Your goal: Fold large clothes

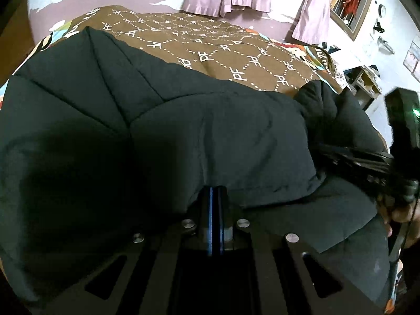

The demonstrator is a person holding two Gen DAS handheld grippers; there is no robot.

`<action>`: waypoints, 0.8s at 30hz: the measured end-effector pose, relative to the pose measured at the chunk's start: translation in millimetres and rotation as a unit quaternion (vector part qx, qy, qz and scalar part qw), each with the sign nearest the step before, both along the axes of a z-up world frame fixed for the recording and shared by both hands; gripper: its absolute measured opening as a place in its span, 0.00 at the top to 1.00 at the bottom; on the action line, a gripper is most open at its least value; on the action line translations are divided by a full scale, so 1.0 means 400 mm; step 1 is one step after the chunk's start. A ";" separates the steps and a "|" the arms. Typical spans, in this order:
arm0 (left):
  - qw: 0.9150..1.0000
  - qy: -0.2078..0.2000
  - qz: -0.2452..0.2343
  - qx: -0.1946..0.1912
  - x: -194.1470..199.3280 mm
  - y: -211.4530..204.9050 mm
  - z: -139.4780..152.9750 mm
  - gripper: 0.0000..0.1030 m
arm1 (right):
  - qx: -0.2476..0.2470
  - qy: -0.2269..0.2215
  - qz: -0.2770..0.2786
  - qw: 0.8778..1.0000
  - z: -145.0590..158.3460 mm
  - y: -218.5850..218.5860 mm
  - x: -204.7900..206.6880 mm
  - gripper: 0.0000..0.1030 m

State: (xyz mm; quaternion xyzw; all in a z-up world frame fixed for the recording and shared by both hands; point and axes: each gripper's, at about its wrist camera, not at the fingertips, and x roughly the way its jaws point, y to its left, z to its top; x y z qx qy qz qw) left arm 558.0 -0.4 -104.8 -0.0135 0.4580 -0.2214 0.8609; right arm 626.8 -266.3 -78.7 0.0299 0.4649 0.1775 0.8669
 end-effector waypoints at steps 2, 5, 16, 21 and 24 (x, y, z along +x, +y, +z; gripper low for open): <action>1.000 -0.004 0.000 -0.005 0.000 0.005 -0.002 0.96 | 0.021 -0.029 0.002 0.999 0.050 -0.038 -0.050 0.77; 1.000 -0.007 -0.001 -0.014 0.003 0.011 -0.011 0.96 | 0.049 -0.078 0.002 0.996 0.139 -0.074 -0.085 0.77; 1.000 -0.002 -0.001 -0.004 0.004 0.006 -0.020 0.96 | 0.028 0.046 0.007 0.999 -0.024 0.004 0.083 0.82; 1.000 -0.001 0.005 0.023 0.007 -0.008 -0.021 0.96 | -0.013 0.020 -0.003 1.000 -0.032 0.032 0.070 0.84; 1.000 -0.021 0.012 0.005 -0.020 0.009 0.004 0.96 | 0.041 -0.020 -0.013 0.999 0.012 -0.009 0.019 0.82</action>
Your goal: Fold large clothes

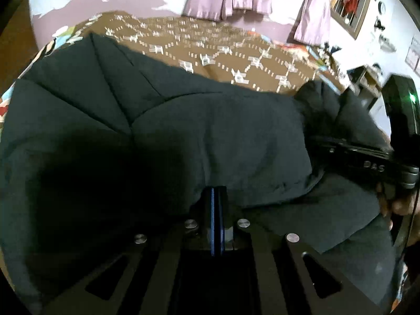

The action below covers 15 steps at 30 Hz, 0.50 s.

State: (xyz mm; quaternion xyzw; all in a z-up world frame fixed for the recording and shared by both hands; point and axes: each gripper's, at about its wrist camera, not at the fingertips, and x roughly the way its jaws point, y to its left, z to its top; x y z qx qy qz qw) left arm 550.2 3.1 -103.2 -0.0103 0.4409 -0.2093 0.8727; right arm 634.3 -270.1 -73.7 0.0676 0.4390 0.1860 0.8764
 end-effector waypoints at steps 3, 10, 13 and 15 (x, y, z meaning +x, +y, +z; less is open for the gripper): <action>0.999 -0.033 0.019 -0.022 -0.039 0.014 0.038 0.94 | 0.033 -0.022 -0.017 0.999 0.035 -0.036 -0.024 0.82; 0.991 -0.111 0.054 -0.049 -0.103 -0.014 0.138 0.38 | 0.041 -0.056 -0.036 0.997 0.103 -0.077 -0.083 0.46; 0.991 -0.111 0.065 -0.044 -0.109 -0.026 0.176 0.38 | 0.030 -0.072 -0.043 0.996 0.142 -0.087 -0.108 0.36; 0.990 -0.114 0.070 -0.042 -0.119 -0.030 0.194 0.35 | 0.027 -0.084 -0.041 0.995 0.160 -0.097 -0.131 0.26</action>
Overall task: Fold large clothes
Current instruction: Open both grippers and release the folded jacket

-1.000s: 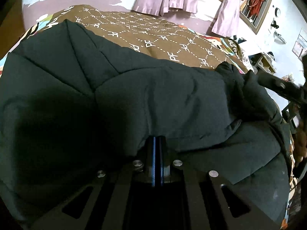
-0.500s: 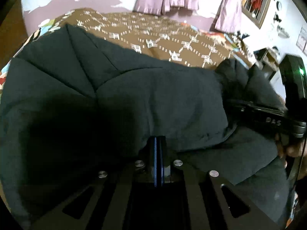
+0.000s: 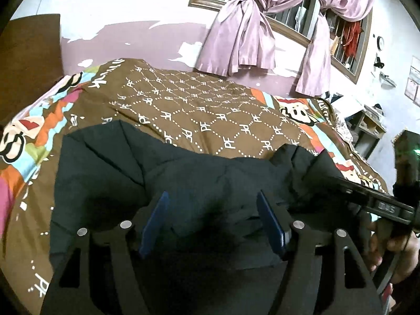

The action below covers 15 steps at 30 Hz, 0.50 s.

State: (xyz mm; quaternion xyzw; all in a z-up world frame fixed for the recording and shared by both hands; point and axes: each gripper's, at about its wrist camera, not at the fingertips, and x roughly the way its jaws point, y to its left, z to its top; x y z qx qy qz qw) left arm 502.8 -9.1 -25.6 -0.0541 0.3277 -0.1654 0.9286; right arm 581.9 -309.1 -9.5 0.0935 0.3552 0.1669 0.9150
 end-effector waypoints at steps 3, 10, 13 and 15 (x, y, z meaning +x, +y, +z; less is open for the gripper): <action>1.000 -0.007 0.008 0.003 -0.030 0.005 0.026 0.25 | -0.001 -0.014 0.013 1.000 0.038 -0.012 -0.036 0.22; 0.999 -0.044 0.029 0.014 -0.143 0.023 0.117 0.02 | -0.005 -0.064 0.013 0.998 0.157 -0.029 -0.159 0.00; 0.998 -0.051 0.034 0.001 -0.192 0.019 0.170 0.02 | -0.032 -0.084 0.015 0.996 0.211 -0.021 -0.225 0.00; 0.998 -0.056 0.034 -0.002 -0.222 0.015 0.201 0.02 | -0.046 -0.098 0.013 0.994 0.233 -0.022 -0.263 0.00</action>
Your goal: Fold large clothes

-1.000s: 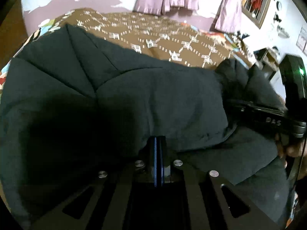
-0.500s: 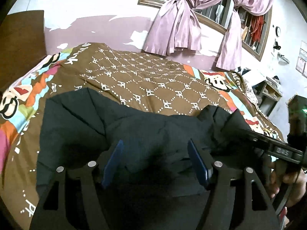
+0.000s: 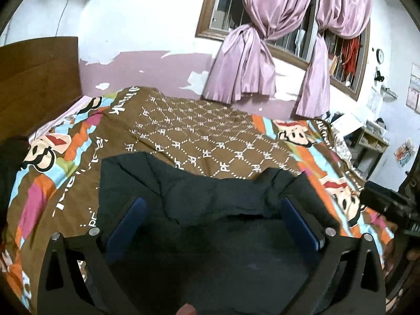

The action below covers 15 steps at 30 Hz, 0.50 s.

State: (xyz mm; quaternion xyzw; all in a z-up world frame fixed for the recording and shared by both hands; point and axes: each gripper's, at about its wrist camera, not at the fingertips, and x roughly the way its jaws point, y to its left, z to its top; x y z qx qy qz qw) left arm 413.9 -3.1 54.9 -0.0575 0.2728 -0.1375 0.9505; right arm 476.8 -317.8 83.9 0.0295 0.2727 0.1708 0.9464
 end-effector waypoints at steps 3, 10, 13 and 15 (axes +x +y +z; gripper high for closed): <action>1.000 -0.010 0.000 0.022 -0.065 -0.025 0.047 0.01 | -0.012 -0.016 0.000 1.000 0.040 -0.006 -0.069 0.00; 0.997 -0.038 -0.008 0.067 -0.225 -0.079 0.103 0.01 | -0.032 -0.025 0.011 0.999 0.084 -0.012 -0.185 0.00; 0.997 -0.039 0.002 0.073 -0.281 -0.085 0.116 0.01 | -0.038 -0.029 0.019 0.999 0.094 -0.013 -0.236 0.00; 0.996 -0.034 0.017 0.081 -0.316 -0.080 0.117 0.01 | -0.038 -0.032 0.024 0.998 0.100 -0.019 -0.276 0.00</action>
